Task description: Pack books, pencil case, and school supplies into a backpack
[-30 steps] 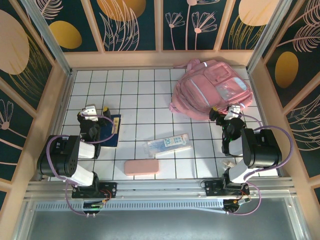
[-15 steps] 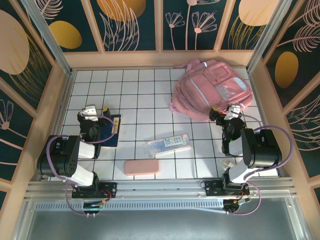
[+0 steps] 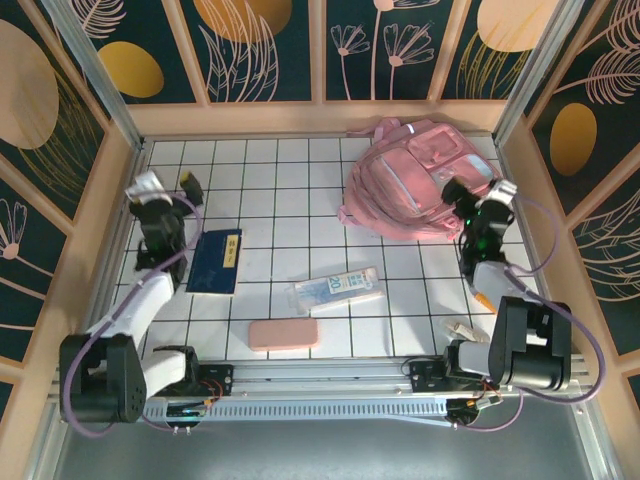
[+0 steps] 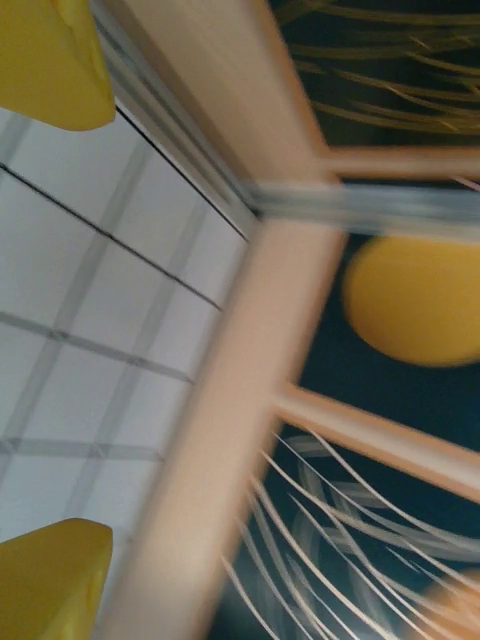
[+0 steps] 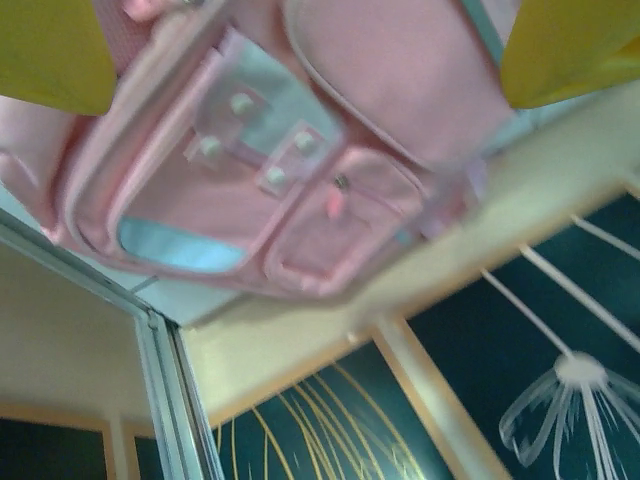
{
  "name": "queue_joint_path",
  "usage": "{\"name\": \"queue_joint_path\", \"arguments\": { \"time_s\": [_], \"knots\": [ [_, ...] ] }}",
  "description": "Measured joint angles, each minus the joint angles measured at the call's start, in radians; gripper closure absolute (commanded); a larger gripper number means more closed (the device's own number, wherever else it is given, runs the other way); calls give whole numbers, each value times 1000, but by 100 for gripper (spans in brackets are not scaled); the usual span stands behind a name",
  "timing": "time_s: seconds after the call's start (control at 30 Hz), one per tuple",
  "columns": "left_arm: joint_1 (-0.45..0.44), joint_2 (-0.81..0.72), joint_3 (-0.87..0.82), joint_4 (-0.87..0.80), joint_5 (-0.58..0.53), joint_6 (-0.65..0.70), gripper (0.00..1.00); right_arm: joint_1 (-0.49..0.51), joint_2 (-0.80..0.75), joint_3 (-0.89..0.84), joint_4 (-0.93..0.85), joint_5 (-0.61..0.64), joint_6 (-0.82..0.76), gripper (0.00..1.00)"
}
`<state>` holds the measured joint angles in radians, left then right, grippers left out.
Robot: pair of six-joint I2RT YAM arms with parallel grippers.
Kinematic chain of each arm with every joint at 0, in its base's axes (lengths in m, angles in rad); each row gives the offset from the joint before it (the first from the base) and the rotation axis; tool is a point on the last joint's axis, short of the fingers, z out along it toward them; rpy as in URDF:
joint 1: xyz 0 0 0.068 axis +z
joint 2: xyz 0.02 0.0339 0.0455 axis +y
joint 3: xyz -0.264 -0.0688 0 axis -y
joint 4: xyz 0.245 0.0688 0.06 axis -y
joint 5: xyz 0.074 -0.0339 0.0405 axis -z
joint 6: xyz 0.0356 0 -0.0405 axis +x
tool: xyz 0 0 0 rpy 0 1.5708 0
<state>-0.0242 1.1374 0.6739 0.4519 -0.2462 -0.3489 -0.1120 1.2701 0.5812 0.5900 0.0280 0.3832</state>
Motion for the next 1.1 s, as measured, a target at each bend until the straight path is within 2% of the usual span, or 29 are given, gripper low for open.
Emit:
{"name": "queue_joint_path", "arguments": {
  "time_s": [0.07,0.13,0.2,0.37,0.5,0.67,0.8,0.9,1.0,1.1],
  "knots": [
    [0,-19,90,-60,166,-52,1,8,3,73,-125,-6,102,1],
    [-2,-26,105,-85,350,-93,1,16,26,123,-277,-21,230,1],
    [-12,-10,104,-144,477,-100,1,14,64,146,-399,-55,336,1],
    [-84,42,108,-321,599,-31,1,8,254,256,-647,-138,491,3],
    [-175,101,160,-427,604,25,1,5,367,322,-708,-198,554,5],
    [-326,171,239,-456,547,54,1,37,378,348,-785,-197,544,8],
    [-492,279,333,-445,494,111,4,47,347,399,-831,-106,405,7],
    [-586,380,412,-423,465,170,6,5,283,398,-836,-33,268,7],
    [-643,515,531,-414,440,220,6,-79,243,389,-829,-37,162,11],
    [-657,688,719,-457,379,165,14,-148,238,357,-826,-79,96,16]
  ]
}}
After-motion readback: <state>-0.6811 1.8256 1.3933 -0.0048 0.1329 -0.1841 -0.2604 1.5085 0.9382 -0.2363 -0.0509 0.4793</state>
